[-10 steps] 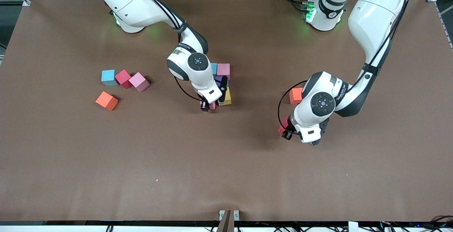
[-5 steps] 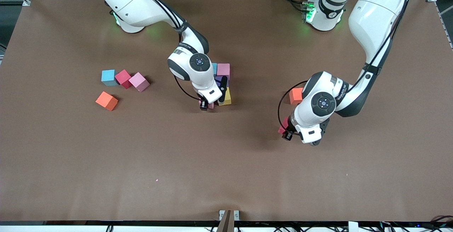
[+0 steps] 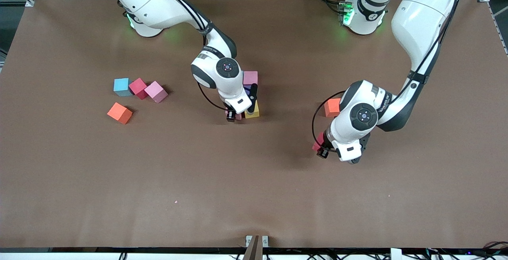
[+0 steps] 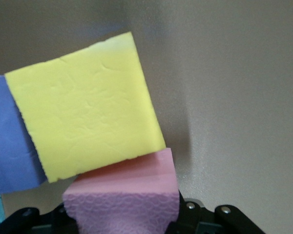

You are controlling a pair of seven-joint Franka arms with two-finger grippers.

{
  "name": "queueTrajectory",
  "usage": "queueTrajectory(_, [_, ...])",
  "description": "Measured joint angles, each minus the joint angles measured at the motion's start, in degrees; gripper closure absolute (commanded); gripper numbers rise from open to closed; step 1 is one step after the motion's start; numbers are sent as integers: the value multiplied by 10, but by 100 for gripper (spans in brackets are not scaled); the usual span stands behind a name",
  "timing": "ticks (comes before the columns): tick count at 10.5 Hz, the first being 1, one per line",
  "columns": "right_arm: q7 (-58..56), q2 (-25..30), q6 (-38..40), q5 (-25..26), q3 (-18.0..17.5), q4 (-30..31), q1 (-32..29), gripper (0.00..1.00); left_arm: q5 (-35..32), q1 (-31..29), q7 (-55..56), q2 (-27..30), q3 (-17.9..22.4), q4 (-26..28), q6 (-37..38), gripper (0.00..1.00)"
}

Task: Form number 2 with 11 blocks

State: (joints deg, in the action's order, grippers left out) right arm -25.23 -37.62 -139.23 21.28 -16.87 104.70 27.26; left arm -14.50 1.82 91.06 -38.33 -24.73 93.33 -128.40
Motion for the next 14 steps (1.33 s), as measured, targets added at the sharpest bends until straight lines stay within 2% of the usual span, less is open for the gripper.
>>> queueTrajectory(10, [1, -7, 3, -1, 1, -13, 9, 77, 0, -2, 0, 0, 0, -2, 0, 49])
queueTrajectory(12, [1, -10, 3, -2, 2, -17, 11, 74, 0, -2, 1, 1, 0, -5, 0, 49])
queueTrajectory(13, [1, -10, 3, -3, 2, -17, 11, 68, 0, -2, 1, 1, 0, -5, 0, 49])
queueTrajectory(14, [1, -10, 3, -3, 2, -17, 11, 38, 0, -2, 1, 1, 0, -5, 0, 49])
